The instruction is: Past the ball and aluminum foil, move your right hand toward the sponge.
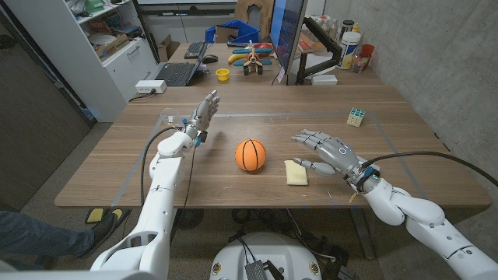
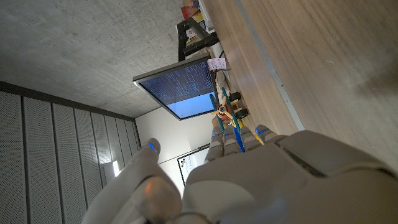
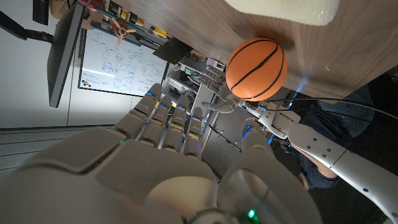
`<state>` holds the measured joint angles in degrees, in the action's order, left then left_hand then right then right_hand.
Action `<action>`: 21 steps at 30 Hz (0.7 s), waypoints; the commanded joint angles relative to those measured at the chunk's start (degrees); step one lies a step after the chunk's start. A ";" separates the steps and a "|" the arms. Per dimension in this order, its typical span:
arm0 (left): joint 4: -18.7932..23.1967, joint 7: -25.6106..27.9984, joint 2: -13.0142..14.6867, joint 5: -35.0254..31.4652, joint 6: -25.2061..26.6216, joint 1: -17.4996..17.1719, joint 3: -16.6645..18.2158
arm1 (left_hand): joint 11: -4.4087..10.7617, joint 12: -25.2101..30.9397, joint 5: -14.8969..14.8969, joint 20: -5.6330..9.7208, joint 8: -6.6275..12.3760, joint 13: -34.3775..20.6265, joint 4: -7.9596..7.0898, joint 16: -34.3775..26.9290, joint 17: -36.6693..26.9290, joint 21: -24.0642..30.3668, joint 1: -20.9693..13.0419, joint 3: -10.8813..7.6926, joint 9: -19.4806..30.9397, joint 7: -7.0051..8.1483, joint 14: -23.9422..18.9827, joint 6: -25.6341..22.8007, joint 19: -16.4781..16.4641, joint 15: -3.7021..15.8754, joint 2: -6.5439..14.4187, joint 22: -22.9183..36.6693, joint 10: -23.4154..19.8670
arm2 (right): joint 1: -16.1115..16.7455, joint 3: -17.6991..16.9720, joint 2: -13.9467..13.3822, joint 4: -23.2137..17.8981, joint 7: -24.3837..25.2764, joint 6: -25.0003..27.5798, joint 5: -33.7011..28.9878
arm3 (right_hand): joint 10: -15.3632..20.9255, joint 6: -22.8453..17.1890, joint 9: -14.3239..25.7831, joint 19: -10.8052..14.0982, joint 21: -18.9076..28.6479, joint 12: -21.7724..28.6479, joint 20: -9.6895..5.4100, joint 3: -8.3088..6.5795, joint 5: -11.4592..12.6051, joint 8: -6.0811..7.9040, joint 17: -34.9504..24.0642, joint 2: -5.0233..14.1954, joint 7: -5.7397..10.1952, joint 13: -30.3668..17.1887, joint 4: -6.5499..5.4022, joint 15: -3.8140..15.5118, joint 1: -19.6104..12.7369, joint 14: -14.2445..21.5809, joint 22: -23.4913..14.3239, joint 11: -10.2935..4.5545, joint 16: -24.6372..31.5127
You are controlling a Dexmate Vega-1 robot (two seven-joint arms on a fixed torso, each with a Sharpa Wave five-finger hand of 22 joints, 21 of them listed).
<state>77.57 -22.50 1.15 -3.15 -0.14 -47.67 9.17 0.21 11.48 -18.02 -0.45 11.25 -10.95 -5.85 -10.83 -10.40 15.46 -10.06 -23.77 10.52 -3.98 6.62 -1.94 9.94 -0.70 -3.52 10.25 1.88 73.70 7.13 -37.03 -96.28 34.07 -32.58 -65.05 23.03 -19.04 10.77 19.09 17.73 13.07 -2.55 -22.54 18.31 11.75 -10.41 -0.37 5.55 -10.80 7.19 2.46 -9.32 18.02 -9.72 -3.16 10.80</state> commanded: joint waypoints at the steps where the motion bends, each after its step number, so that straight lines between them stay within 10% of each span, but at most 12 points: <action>1: 0.07 0.22 -0.11 -0.19 -0.02 -0.15 -0.22 | 0.02 0.35 -0.17 -0.20 0.22 -0.17 0.03 0.01 -0.19 -0.25 -0.02 0.20 0.28 -0.03 0.41 -0.49 2.07 -0.21 0.48 0.19 0.21 | -0.72 1.57 -0.95 0.27 -0.47 0.91 -0.35 | 0.06 -0.15 0.35 0.23 -0.37 -0.09 -0.59 -0.17 0.32 -0.23 -0.10 0.32 0.38 -0.07 0.30 2.96 -0.69 -0.24 -0.30 -0.21 -0.08; 21: 0.24 0.20 0.39 -0.54 0.78 -0.07 0.00 | -0.06 0.32 -0.16 -0.40 0.20 -0.17 0.04 0.06 -0.19 -0.59 -0.06 0.39 0.28 -0.04 0.53 -0.47 2.16 -0.21 0.54 0.21 0.32 | -2.56 4.49 -1.34 1.15 -2.24 1.95 -0.65 | -0.17 -0.80 0.34 -0.03 -1.08 -0.24 -0.24 -0.47 0.46 -0.01 -0.09 0.58 0.13 -0.07 0.44 2.95 -1.09 -0.73 -0.34 -0.16 -0.21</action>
<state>78.12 -22.18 1.38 -3.67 0.55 -47.94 9.05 0.21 11.48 -18.02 -0.54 11.25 -10.95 -5.82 -10.83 -10.41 15.02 -10.06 -23.74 10.52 -3.98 6.62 -1.94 9.85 -0.70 -3.51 10.25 1.88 72.10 10.12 -38.18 -95.76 32.67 -31.06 -65.70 23.03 -19.24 10.77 19.08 16.73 13.07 -2.55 -22.72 18.31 11.75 -10.41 0.17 5.74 -10.79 7.36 2.36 -9.85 17.49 -9.72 -3.16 10.78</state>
